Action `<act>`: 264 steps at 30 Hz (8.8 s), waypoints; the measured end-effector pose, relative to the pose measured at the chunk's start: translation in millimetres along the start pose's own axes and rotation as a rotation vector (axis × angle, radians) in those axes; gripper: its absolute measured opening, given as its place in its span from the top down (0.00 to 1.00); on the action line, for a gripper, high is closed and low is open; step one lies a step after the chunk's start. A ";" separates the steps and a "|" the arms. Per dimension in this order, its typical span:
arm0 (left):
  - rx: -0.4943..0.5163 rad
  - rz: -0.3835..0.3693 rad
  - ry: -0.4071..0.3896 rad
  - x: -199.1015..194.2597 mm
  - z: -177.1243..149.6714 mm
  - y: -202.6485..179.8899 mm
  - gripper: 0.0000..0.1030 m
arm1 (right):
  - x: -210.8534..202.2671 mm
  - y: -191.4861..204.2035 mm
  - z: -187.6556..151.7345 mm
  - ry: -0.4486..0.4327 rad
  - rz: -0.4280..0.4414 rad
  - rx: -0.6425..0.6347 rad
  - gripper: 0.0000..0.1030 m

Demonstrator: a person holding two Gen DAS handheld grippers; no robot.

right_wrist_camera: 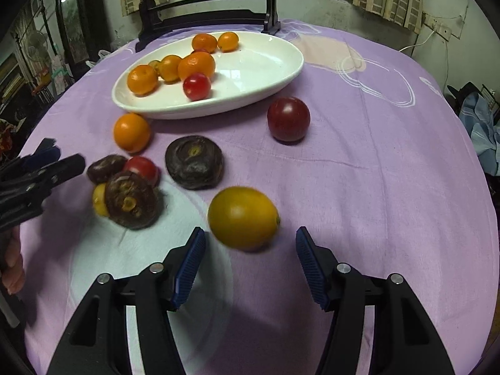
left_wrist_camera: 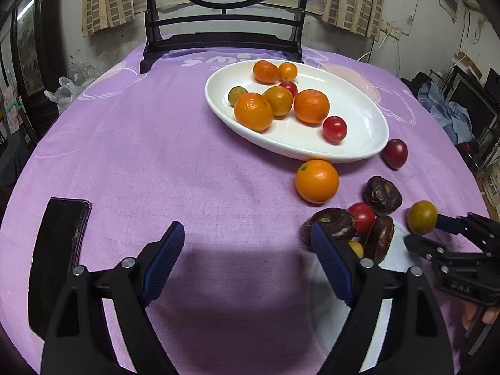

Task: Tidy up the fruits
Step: 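Grasp the small yellow lime with the left tool while the right tool grasps the yellow lemon, then carry the lime and lemon over the white plate with both tools, then open both tools to release the lime and lemon onto the plate, then grasp a dark brown fruit with the right tool while the left tool grasps another, then carry both dark brown fruits to the plate and open both tools, then pull both open tools back from the plate toward the loose fruit, then grasp a red tomato with the left tool while the right tool grasps a dark brown fruit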

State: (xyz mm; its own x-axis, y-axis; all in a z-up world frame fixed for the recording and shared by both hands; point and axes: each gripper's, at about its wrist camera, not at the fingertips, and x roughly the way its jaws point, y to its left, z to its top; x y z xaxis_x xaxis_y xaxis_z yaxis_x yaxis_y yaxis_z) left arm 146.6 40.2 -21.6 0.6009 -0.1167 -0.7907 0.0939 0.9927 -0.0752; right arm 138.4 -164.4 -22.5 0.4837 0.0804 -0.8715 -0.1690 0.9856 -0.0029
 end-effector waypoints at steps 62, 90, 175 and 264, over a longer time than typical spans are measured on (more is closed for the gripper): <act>0.181 -0.107 0.041 -20.5 -24.7 -58.9 0.77 | -23.6 -1.7 -5.4 -0.067 0.108 0.008 0.60; 0.210 -0.077 -0.021 -21.8 50.9 -51.6 0.77 | -52.3 2.1 58.8 -0.212 0.131 -0.007 0.60; -0.015 -0.252 0.074 36.8 21.6 -33.2 0.61 | -24.9 22.3 16.2 -0.055 0.228 -0.004 0.59; -0.019 -0.070 -0.035 6.7 37.8 -5.9 0.27 | 18.4 22.4 30.9 -0.029 0.075 -0.061 0.45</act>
State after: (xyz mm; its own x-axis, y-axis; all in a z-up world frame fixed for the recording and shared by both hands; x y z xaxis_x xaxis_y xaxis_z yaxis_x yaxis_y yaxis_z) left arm 180.1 32.4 -3.5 0.6212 -0.1866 -0.7611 0.1219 0.9824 -0.1413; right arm 170.1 -136.3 -23.4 0.4918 0.1590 -0.8561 -0.2577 0.9657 0.0313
